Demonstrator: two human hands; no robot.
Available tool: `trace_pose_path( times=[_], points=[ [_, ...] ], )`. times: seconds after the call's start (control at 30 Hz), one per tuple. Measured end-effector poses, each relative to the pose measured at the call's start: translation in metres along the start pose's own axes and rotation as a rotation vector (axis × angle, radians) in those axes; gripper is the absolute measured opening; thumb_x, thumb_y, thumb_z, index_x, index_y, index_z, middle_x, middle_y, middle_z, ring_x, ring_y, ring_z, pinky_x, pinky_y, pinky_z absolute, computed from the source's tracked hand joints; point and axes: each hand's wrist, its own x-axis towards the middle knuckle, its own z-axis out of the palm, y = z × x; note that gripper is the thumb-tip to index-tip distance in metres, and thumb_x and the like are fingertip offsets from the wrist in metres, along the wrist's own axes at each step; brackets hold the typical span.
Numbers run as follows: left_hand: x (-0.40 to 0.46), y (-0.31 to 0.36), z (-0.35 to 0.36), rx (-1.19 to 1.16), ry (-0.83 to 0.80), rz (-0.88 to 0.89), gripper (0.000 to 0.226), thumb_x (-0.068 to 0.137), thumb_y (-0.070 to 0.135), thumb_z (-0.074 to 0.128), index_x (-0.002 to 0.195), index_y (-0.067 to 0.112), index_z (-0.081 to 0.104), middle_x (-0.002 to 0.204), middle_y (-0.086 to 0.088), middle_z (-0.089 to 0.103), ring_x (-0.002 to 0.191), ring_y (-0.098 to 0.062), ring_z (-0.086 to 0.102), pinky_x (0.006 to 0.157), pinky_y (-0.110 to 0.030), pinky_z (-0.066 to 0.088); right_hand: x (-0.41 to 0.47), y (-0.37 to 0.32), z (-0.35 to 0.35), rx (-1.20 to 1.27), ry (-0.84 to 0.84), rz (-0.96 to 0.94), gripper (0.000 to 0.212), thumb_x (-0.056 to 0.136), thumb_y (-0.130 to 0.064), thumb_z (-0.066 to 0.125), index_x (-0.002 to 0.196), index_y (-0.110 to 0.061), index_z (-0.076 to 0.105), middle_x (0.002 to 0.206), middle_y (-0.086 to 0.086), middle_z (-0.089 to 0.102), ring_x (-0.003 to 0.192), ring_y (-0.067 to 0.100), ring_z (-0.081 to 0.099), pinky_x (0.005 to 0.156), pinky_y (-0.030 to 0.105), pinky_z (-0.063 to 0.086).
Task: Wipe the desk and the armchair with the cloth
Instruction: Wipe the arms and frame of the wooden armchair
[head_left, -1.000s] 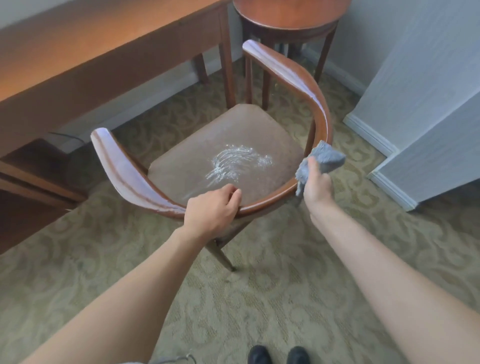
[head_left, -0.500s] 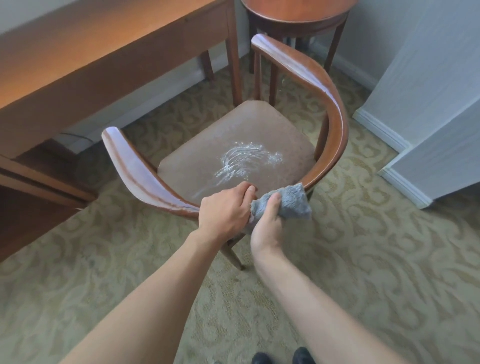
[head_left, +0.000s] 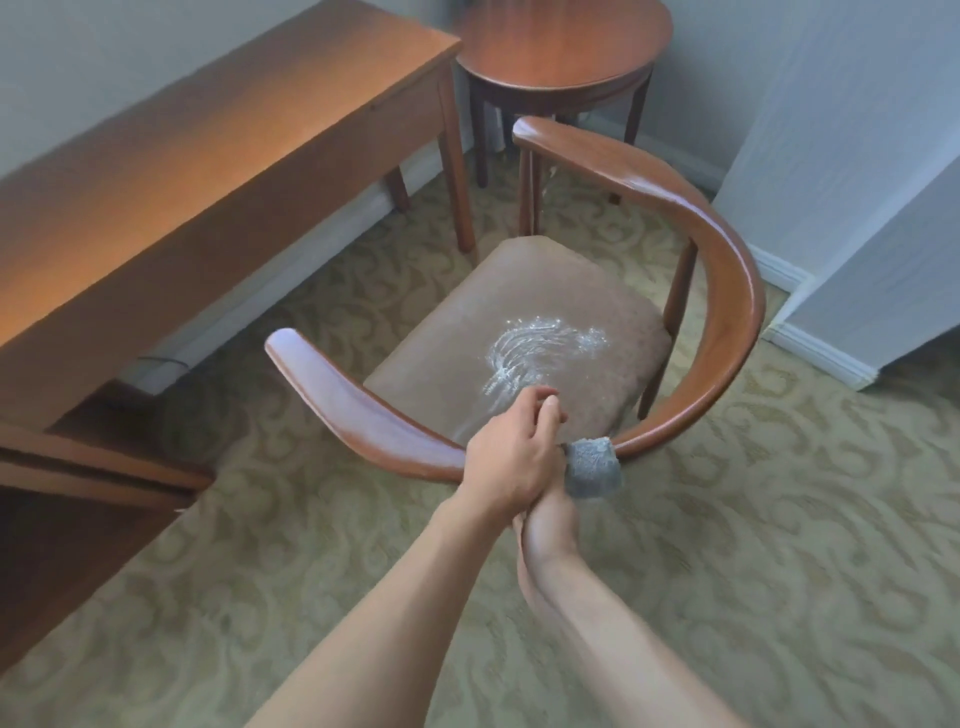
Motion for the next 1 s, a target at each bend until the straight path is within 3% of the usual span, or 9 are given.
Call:
trace_pose_path(
  times=[0.07, 0.13, 0.2, 0.3, 0.57, 0.7, 0.83, 0.93, 1.0],
  points=[
    [0.003, -0.027, -0.018, 0.172, -0.071, 0.057, 0.033, 0.108, 0.040, 0.032, 0.129, 0.027, 0.054, 0.118, 0.011, 0.072, 0.114, -0.022, 0.064, 0.097, -0.040, 0.046, -0.002, 0.002, 0.015, 0.066, 0.047, -0.008, 0.104, 0.064, -0.090, 0.062, 0.133, -0.013, 0.057, 0.130, 0.007, 0.066, 0.118, 0.022, 0.065, 0.098, 0.041, 0.055],
    [0.005, -0.053, -0.036, 0.355, -0.109, 0.159, 0.032, 0.109, 0.035, 0.029, 0.123, 0.022, 0.055, 0.115, 0.005, 0.071, 0.108, -0.028, 0.066, 0.101, -0.042, 0.043, -0.027, -0.017, 0.019, -0.002, 0.038, -0.010, 0.076, 0.092, -0.068, 0.050, 0.140, -0.009, 0.052, 0.137, 0.008, 0.058, 0.124, 0.023, 0.059, 0.093, 0.032, 0.049],
    [0.011, -0.073, -0.048, 0.474, -0.086, 0.200, 0.035, 0.109, 0.035, 0.025, 0.118, 0.022, 0.056, 0.102, 0.002, 0.074, 0.100, -0.026, 0.068, 0.112, -0.040, 0.033, -0.031, -0.022, 0.009, -0.086, 0.072, -0.027, 0.067, 0.100, -0.060, 0.042, 0.136, -0.006, 0.055, 0.134, 0.012, 0.059, 0.122, 0.027, 0.057, 0.098, 0.035, 0.044],
    [0.017, -0.083, -0.051, 0.526, -0.027, 0.243, 0.052, 0.101, 0.046, 0.011, 0.116, 0.027, 0.057, 0.088, 0.001, 0.074, 0.092, -0.019, 0.070, 0.115, -0.039, 0.032, -0.029, -0.039, -0.010, -0.167, 0.152, -0.078, 0.064, 0.097, -0.063, 0.045, 0.121, -0.006, 0.060, 0.123, 0.011, 0.062, 0.109, 0.028, 0.057, 0.096, 0.039, 0.043],
    [0.018, -0.087, -0.047, 0.515, 0.014, 0.268, 0.048, 0.101, 0.047, 0.014, 0.122, 0.033, 0.056, 0.089, 0.010, 0.077, 0.093, -0.011, 0.071, 0.112, -0.033, 0.037, -0.014, -0.082, -0.028, -0.012, 0.309, -0.132, 0.066, 0.100, -0.058, 0.044, 0.139, -0.005, 0.049, 0.122, 0.007, 0.058, 0.103, 0.024, 0.052, 0.087, 0.033, 0.037],
    [0.012, -0.075, -0.053, 0.480, -0.022, 0.274, 0.038, 0.106, 0.040, 0.023, 0.125, 0.034, 0.056, 0.102, 0.022, 0.076, 0.102, -0.003, 0.068, 0.110, -0.025, 0.035, -0.032, -0.065, -0.011, -0.019, 0.250, -0.062, 0.072, 0.101, -0.061, 0.037, 0.144, -0.004, 0.046, 0.142, 0.013, 0.055, 0.124, 0.031, 0.053, 0.096, 0.037, 0.037],
    [0.007, -0.063, -0.065, 0.280, -0.074, 0.127, 0.032, 0.105, 0.040, 0.032, 0.123, 0.041, 0.059, 0.115, 0.031, 0.070, 0.116, -0.002, 0.059, 0.102, -0.028, 0.039, -0.040, -0.033, 0.017, -0.065, 0.197, -0.018, 0.069, 0.100, -0.062, 0.037, 0.138, -0.007, 0.053, 0.136, 0.013, 0.062, 0.122, 0.032, 0.058, 0.106, 0.040, 0.043],
    [0.007, -0.058, -0.074, 0.043, -0.118, 0.012, 0.030, 0.103, 0.039, 0.036, 0.118, 0.045, 0.061, 0.111, 0.044, 0.064, 0.118, 0.005, 0.054, 0.092, -0.026, 0.036, -0.046, -0.017, 0.040, -0.183, 0.209, 0.039, 0.097, 0.081, -0.083, 0.025, 0.135, -0.008, 0.055, 0.133, 0.013, 0.062, 0.120, 0.036, 0.057, 0.109, 0.051, 0.040],
    [0.009, -0.058, -0.078, -0.045, -0.157, -0.019, 0.027, 0.103, 0.039, 0.038, 0.116, 0.048, 0.059, 0.110, 0.045, 0.063, 0.114, 0.009, 0.052, 0.093, -0.024, 0.033, -0.050, -0.017, 0.050, -0.207, 0.195, 0.082, 0.098, 0.086, -0.078, 0.022, 0.138, -0.002, 0.055, 0.139, 0.021, 0.058, 0.127, 0.040, 0.052, 0.112, 0.051, 0.037]
  ],
)
